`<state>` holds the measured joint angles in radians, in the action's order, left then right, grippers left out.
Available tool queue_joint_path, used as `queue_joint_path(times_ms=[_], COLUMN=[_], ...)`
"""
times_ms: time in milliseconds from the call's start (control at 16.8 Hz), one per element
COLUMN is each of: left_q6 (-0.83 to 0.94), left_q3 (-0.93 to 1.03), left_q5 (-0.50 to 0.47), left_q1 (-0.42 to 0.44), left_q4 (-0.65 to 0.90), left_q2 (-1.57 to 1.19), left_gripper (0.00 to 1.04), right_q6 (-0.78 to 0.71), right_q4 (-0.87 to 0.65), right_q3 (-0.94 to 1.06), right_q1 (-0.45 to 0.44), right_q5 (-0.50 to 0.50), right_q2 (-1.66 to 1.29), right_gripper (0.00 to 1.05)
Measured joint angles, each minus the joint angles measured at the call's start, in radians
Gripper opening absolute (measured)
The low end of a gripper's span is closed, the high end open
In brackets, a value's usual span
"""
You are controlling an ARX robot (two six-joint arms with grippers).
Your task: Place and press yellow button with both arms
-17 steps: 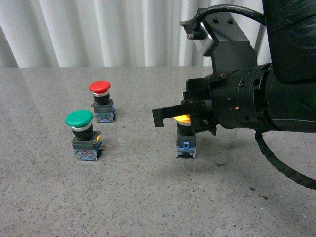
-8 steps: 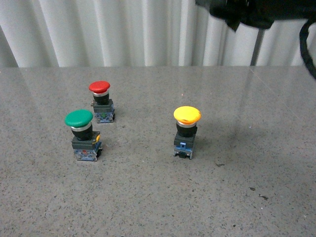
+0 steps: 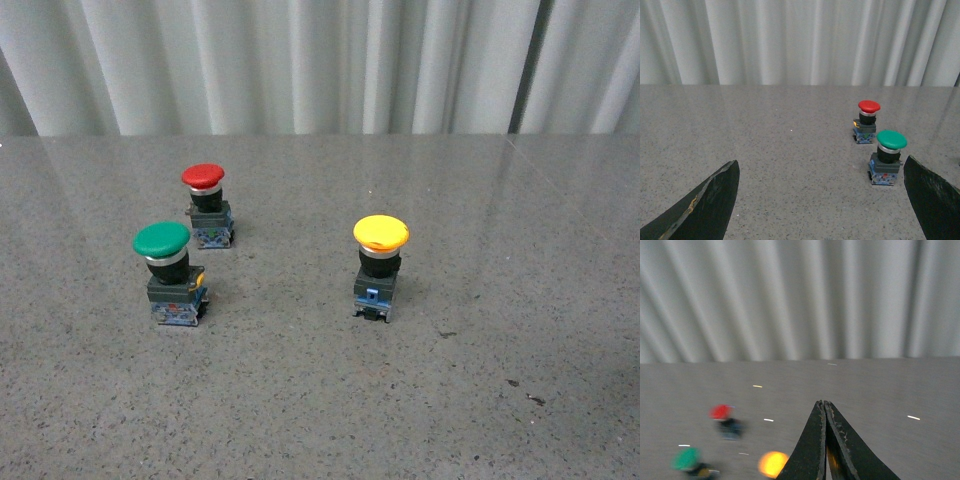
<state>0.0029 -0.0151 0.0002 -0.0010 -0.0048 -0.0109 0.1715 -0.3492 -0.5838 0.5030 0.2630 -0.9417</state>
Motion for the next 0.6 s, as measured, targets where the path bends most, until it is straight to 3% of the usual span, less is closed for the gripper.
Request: queue_joint_path(times_ms=[60,119,179,298,536,595], left_q6=[0.000,0.000,0.000,0.000,0.000,0.000], left_q3=[0.000,0.000,0.000,0.000,0.000,0.000], left_q5=[-0.002,-0.001,0.000,0.000,0.000,-0.001], left_q1=[0.000,0.000,0.000,0.000,0.000,0.000], left_q4=[0.000,0.000,0.000,0.000,0.000,0.000], left_q2=[0.000,0.000,0.000,0.000,0.000,0.000], left_gripper=[0.98,0.98,0.98,0.98,0.98,0.98], right_q6=[-0.070,-0.113,-0.129,-0.149,-0.159,-0.163], right_q4=[0.065,0.127,0.125,0.097,0.109,0.116], right_q3=[0.098,0.211,0.280,0.335,0.442,0.454], right_q1=[-0.078,-0.196,-0.253,-0.310,-0.388,-0.443], right_q5=[0.084,0.056,0.015,-0.071,-0.142,-0.217], right_q2=[0.127,0.279,0.373,0.463,0.554,0.581], right_gripper=[0.02,0.02,0.02,0.02,0.02,0.02])
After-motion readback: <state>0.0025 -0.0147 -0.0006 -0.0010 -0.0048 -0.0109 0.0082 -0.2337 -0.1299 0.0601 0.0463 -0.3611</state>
